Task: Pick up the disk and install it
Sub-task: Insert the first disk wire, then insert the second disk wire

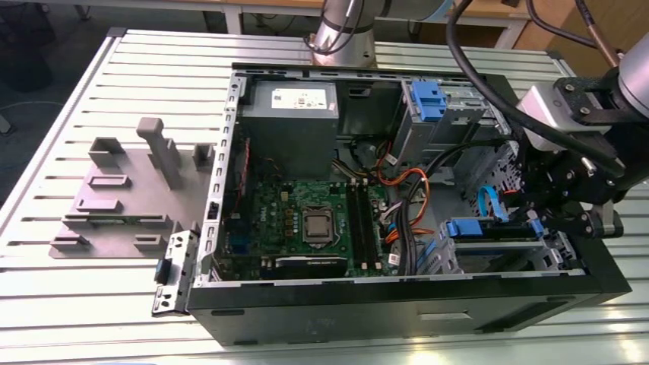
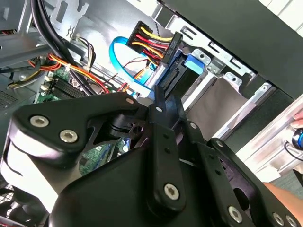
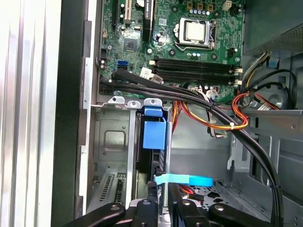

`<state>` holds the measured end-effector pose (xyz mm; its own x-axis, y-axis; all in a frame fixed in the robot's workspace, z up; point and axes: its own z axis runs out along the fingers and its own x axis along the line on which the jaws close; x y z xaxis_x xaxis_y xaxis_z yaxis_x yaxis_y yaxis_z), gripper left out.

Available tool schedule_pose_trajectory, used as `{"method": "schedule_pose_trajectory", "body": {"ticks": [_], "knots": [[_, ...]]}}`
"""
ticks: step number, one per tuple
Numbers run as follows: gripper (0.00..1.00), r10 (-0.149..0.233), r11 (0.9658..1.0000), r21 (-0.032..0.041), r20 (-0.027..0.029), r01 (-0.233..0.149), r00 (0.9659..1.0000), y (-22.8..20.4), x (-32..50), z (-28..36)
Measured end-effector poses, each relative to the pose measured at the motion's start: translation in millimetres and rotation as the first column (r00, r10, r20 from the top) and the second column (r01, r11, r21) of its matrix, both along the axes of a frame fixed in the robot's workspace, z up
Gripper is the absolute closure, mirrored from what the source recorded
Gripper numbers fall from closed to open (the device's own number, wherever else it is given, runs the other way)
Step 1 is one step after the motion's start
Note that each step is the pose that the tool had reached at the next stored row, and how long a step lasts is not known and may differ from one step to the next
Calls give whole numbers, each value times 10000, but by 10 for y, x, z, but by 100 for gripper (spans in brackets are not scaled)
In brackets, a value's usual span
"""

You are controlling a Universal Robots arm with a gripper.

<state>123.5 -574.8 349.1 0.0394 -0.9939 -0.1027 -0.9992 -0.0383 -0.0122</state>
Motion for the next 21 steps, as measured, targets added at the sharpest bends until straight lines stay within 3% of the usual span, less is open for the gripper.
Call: {"method": "schedule_pose_trajectory", "body": {"ticks": [18, 21], "knots": [[76, -211, 9998, -2, 0, 211, 9998, 2, 0, 34], [76, -211, 9998, -4, 0, 211, 9998, 3, 0, 64]]}}
